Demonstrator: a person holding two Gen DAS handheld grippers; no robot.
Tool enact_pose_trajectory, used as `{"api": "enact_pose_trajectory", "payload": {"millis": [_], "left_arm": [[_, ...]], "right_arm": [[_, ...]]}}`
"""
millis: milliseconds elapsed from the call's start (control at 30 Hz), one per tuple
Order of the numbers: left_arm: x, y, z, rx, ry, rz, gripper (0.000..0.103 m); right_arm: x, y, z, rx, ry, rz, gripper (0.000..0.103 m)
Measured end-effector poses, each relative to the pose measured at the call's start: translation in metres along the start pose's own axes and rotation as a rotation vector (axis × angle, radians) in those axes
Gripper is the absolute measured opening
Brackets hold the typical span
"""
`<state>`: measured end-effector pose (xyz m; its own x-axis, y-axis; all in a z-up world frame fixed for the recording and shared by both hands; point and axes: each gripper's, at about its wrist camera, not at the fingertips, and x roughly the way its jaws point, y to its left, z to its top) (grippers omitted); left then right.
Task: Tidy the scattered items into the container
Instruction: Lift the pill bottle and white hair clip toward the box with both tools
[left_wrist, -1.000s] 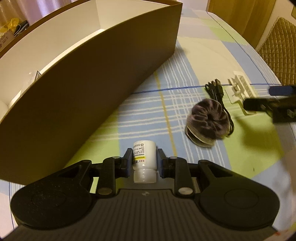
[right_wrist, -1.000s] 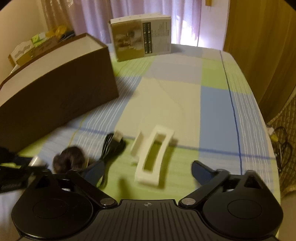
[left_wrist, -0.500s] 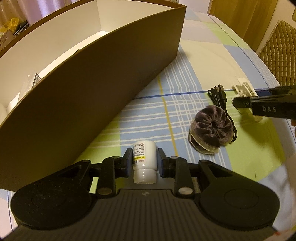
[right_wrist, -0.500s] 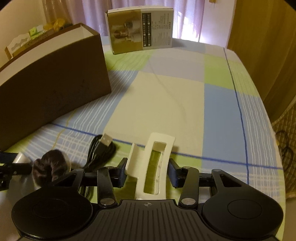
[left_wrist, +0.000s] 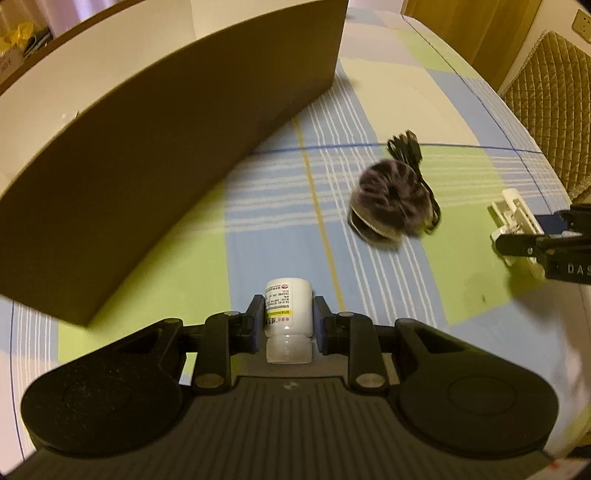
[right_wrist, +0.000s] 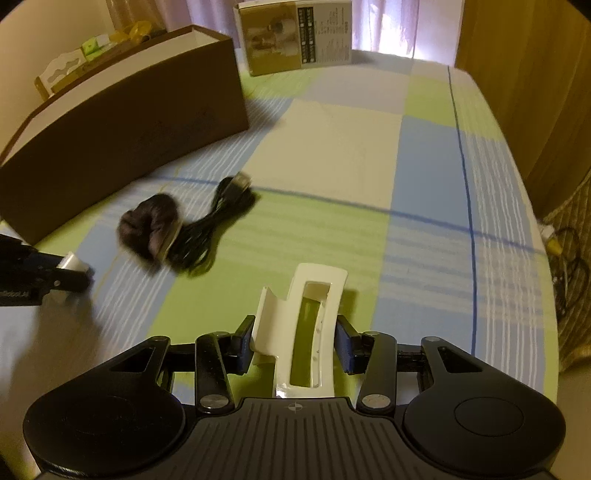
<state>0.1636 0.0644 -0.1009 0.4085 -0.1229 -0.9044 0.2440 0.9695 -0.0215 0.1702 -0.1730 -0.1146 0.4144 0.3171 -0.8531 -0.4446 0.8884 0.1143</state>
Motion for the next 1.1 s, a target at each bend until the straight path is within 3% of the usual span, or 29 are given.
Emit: {"api": "enact_pose_trajectory", "payload": {"millis": [467, 867, 1100], "left_arm": [[-0.058, -0.007, -0.001, 0.001, -0.086, -0.030, 0.022], [-0.125, 0.036, 0.014, -0.002, -0.184, -0.030, 0.022], [-0.139, 0.059, 0.034, -0.011, -0.223, -0.086, 0.022]], "right_arm": [[-0.043, 0.033, 0.011, -0.053, -0.060, 0.119, 0.041], [-0.068, 0.093, 0.062, -0.197, -0.099, 0.270, 0.041], [-0.066, 0.124, 0.100, -0.247, -0.147, 0.332, 0.041]]}}
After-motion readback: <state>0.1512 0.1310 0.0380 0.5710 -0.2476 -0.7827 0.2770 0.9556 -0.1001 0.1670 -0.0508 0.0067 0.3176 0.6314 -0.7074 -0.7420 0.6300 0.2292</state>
